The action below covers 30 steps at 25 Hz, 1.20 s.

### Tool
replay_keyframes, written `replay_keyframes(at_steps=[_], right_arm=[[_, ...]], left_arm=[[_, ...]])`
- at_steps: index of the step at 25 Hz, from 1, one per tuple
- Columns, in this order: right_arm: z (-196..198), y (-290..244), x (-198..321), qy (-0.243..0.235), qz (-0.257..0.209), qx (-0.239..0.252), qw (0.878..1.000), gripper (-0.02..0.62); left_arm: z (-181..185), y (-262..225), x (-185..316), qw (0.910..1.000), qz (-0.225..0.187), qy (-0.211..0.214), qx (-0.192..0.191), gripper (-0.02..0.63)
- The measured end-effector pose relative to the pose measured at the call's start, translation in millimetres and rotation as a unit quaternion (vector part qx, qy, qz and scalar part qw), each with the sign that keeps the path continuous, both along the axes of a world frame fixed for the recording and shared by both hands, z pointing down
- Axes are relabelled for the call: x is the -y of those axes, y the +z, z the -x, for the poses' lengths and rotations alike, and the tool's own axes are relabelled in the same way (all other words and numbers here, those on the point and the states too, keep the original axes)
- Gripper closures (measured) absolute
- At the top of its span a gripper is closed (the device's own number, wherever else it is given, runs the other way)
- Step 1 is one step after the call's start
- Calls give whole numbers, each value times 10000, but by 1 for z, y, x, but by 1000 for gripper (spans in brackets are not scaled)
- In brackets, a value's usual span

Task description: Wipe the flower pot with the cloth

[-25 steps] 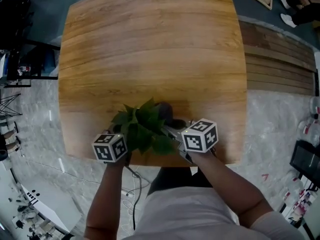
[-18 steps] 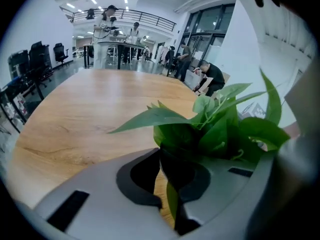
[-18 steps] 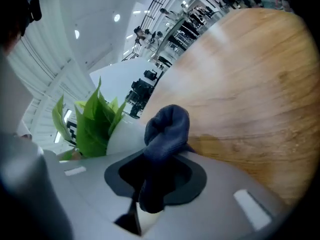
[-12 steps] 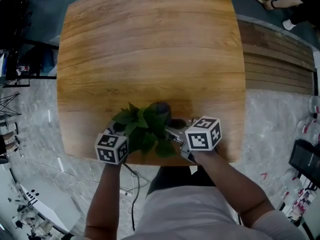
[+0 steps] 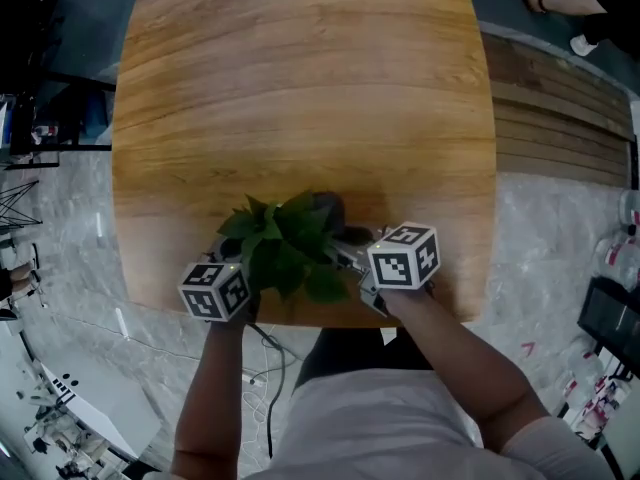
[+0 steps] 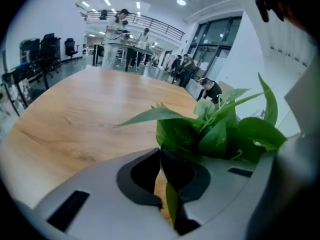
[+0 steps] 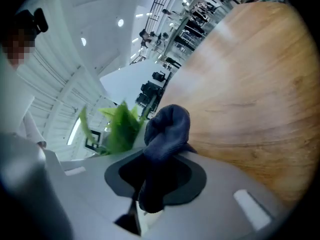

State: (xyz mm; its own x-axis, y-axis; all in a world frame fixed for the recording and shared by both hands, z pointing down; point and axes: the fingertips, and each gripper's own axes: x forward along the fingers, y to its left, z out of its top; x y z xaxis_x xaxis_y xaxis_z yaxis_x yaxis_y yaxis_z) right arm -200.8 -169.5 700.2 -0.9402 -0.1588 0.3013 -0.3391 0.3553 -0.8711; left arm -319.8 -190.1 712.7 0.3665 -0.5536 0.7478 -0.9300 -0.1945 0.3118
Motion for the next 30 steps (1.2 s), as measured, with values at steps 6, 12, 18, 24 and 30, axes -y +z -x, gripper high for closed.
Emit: replay_keyframes(at_steps=[6, 12, 18, 24, 30], right_arm=[[0, 0, -4, 38, -152, -52, 9999, 525], [-5, 40, 14, 359, 73, -361, 9987, 525], [13, -23, -17, 227, -226, 286, 9991, 526], [4, 29, 2, 635, -25, -310, 9975, 525], [-9, 40, 11, 773, 14, -484, 9958, 525]], left_arm=[[2, 0, -4, 9967, 337, -630, -377, 588], [6, 2, -4, 9890, 527, -1213, -658, 589], [5, 11, -13, 9729, 864, -1888, -1016, 589], [8, 3, -8, 9732, 826, -1923, -956, 589], [-1, 1, -7, 9755, 799, -1844, -896, 589]])
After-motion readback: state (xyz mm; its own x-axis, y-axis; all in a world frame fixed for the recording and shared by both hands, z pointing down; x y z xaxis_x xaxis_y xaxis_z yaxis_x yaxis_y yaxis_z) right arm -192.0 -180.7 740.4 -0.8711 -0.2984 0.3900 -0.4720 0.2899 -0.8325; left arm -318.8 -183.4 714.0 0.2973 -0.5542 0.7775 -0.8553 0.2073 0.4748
